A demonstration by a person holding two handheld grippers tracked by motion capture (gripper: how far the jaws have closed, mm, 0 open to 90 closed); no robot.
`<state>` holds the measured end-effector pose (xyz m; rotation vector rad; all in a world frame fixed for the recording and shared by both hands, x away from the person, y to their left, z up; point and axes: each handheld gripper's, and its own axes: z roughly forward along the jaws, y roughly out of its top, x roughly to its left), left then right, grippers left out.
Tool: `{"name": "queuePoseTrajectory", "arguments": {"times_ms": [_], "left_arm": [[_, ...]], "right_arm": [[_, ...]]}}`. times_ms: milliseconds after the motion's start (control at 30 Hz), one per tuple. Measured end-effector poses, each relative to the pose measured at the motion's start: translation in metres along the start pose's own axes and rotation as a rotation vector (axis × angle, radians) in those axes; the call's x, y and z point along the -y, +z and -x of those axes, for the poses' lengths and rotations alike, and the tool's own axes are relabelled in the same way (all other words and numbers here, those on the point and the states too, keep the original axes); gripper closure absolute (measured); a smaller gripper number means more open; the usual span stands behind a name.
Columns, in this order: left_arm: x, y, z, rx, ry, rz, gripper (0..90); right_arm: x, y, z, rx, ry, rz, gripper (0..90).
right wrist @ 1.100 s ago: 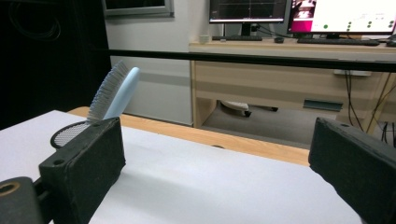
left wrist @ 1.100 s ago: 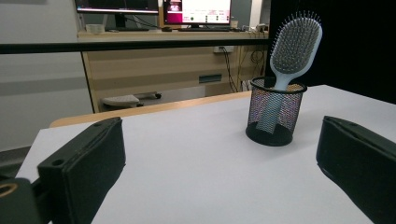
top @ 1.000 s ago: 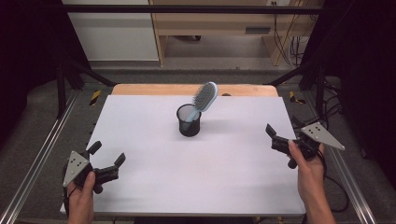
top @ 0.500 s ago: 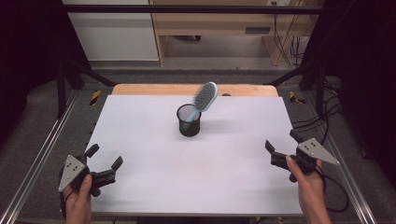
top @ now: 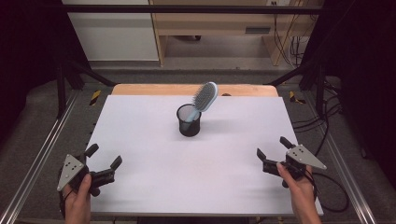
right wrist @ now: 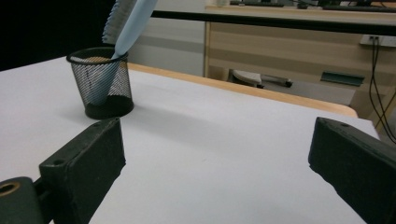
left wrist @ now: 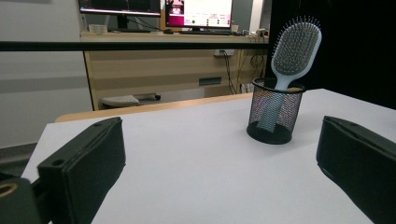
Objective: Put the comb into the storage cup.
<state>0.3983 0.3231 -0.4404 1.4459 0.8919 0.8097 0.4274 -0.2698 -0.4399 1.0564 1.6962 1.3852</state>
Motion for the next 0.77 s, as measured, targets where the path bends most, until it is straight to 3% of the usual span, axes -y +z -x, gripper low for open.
{"name": "queuePoseTrajectory", "arguments": {"times_ms": [300,500,767], "left_arm": [[0.001,0.005,0.002,0.027,-0.019,0.005,1.5],[0.0,0.006,0.007,0.047,-0.027,0.017,1.5],[0.0,0.011,0.012,0.054,-0.027,0.007,1.5]], "right_arm": [[0.013,0.011,-0.014,-0.075,0.0,-0.017,3.9],[0.018,0.02,-0.026,-0.134,-0.025,-0.037,3.9],[0.017,0.02,-0.033,-0.16,-0.041,-0.036,3.8]]}}
